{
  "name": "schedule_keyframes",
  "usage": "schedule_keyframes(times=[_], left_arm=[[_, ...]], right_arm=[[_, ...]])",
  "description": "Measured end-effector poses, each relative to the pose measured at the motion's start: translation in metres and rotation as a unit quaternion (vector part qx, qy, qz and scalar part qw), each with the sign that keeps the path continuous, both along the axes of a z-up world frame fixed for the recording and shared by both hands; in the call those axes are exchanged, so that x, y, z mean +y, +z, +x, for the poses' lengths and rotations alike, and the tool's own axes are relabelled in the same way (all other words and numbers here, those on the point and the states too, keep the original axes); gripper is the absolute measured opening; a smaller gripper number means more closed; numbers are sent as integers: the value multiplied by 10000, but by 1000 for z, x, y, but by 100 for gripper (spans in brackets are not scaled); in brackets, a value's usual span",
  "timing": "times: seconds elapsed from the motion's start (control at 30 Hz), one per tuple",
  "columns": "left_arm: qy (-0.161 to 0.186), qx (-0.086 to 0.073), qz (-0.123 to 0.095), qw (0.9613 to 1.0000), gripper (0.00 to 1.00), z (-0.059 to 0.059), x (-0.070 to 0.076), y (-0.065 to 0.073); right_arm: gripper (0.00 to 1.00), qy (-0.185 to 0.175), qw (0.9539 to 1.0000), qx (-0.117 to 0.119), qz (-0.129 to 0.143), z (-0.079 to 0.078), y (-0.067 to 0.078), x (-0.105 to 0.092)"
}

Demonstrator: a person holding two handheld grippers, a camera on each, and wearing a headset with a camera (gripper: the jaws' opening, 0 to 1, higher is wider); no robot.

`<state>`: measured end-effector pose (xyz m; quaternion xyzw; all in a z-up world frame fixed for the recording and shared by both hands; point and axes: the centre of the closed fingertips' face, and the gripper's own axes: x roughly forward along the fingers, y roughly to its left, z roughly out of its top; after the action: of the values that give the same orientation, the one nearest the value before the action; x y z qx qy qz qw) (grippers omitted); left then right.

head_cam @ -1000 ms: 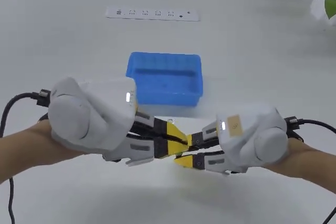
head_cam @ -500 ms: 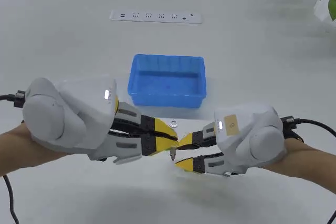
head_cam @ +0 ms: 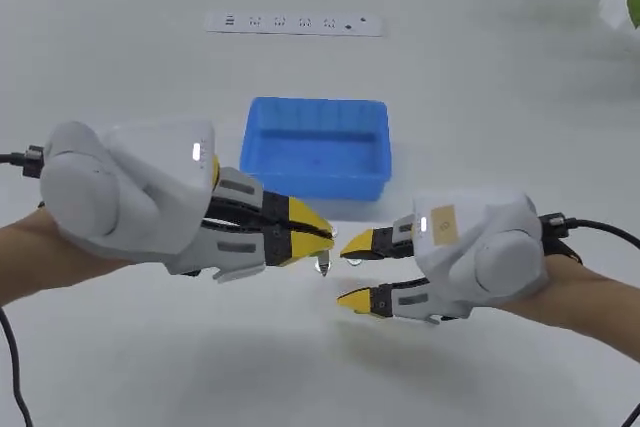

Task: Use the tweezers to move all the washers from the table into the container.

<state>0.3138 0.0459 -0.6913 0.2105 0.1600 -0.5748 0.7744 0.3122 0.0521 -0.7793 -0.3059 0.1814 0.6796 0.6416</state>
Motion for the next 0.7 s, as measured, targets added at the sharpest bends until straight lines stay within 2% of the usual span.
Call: schedule_keyframes(times=[0.07,0.33,0.63,0.7], left_arm=[[-45,-10,76,10000,4,-1,0,-3],[-21,-37,88,10000,4,1,3,-6],[-39,-85,87,9999,4,7,1,-7],[-53,-31,99,9999,4,6,1,-9]], right_arm=[[28,44,9999,-111,-52,0,-3,-2],[28,12,10000,37,-57,-5,-7,-3],[28,-17,9999,100,-63,-4,-9,-4],[28,-40,9999,113,-58,-4,-9,-4]])
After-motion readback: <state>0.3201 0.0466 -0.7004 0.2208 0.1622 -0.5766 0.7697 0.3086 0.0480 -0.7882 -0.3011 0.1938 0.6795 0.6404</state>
